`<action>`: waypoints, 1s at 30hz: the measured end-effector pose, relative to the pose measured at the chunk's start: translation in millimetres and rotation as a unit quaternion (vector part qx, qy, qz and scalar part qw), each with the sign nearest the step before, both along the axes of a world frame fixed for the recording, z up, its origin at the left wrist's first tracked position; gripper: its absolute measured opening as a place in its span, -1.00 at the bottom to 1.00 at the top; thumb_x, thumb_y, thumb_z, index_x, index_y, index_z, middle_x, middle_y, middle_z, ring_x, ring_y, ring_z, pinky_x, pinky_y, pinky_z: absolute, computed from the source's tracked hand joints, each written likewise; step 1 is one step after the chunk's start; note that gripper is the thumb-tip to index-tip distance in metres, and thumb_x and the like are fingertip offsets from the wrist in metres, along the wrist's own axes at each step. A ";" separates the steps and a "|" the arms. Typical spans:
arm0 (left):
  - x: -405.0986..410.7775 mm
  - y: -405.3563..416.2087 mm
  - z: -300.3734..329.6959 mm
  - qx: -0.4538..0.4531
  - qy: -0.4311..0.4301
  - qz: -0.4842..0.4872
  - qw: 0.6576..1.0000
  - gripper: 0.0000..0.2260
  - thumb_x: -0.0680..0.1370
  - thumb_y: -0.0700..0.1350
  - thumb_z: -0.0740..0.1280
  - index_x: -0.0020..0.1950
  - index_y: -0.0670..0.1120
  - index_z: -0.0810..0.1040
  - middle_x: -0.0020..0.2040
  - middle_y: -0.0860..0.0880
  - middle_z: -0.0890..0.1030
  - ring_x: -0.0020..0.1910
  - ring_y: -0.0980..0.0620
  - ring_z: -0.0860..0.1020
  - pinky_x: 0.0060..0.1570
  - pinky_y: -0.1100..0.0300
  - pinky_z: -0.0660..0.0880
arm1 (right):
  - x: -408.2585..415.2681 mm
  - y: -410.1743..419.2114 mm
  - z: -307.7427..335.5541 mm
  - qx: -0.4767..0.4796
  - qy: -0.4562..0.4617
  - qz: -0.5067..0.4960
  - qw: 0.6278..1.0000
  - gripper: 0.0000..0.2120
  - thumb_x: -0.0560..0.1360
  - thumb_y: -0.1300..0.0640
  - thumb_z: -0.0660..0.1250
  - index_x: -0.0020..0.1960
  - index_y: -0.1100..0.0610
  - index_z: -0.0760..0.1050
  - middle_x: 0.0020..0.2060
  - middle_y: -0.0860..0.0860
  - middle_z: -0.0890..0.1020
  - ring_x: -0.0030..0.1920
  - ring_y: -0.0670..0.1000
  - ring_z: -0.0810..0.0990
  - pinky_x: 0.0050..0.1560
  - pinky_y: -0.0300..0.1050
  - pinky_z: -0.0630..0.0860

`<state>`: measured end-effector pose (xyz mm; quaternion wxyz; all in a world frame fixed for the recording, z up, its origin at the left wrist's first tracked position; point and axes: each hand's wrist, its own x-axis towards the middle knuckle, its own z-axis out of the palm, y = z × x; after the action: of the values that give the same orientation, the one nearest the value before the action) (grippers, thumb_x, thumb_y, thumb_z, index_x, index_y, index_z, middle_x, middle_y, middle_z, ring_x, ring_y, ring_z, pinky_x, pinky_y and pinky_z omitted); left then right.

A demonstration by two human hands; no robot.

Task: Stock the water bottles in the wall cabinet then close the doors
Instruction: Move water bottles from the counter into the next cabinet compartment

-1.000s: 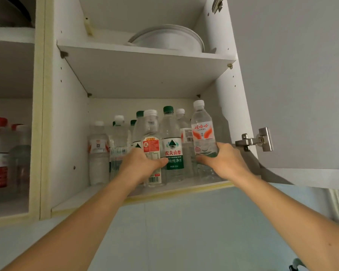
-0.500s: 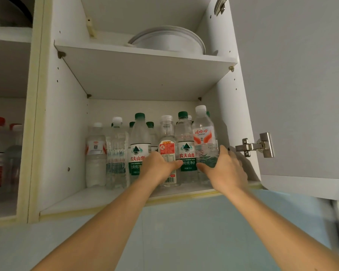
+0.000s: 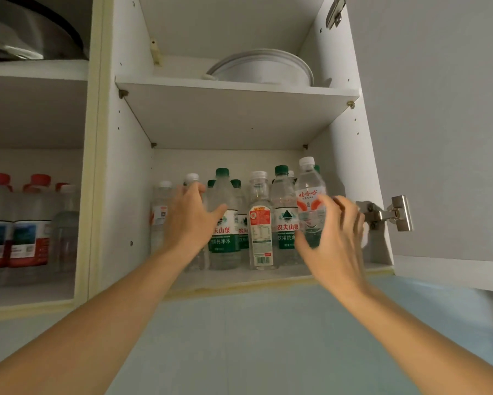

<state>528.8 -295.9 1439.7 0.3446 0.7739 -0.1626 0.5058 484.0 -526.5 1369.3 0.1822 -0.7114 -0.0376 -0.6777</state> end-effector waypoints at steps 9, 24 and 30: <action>46.5 55.2 6.8 -0.071 0.189 -0.090 0.975 -0.48 0.47 0.03 0.54 0.33 -0.08 0.42 0.25 -0.06 0.59 0.11 0.02 0.59 0.10 0.05 0.56 | 13.0 94.4 52.1 -0.123 0.186 0.253 0.941 -0.34 0.59 -0.06 0.36 0.59 0.05 0.19 0.51 0.00 0.31 0.48 0.06 0.36 0.45 -0.03 0.35; 65.8 59.7 -5.7 -0.082 0.207 -0.165 0.961 -0.55 0.45 -0.15 0.55 0.17 0.16 0.40 0.14 0.10 0.60 0.23 -0.02 0.57 0.31 -0.15 0.50 | 78.9 133.3 72.7 0.003 0.435 0.167 0.885 -0.34 0.60 0.28 0.32 0.57 0.25 0.05 -0.10 0.15 0.52 -0.27 0.05 0.51 -0.13 -0.07 0.59; 59.9 65.6 -11.2 -0.047 0.140 0.009 0.989 -0.34 0.42 0.01 0.59 0.43 0.01 0.38 0.22 -0.06 0.62 0.19 -0.13 0.60 0.18 -0.15 0.56 | 96.8 148.2 82.6 -0.002 0.460 0.211 0.862 -0.27 0.50 0.20 0.49 0.51 0.17 0.13 0.21 0.16 0.54 0.19 0.16 0.58 0.13 0.06 0.62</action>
<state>588.7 -230.3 1428.5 0.3959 0.8212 -0.0819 0.4027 580.8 -378.4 1451.9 0.3157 -0.9179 -0.1000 -0.2185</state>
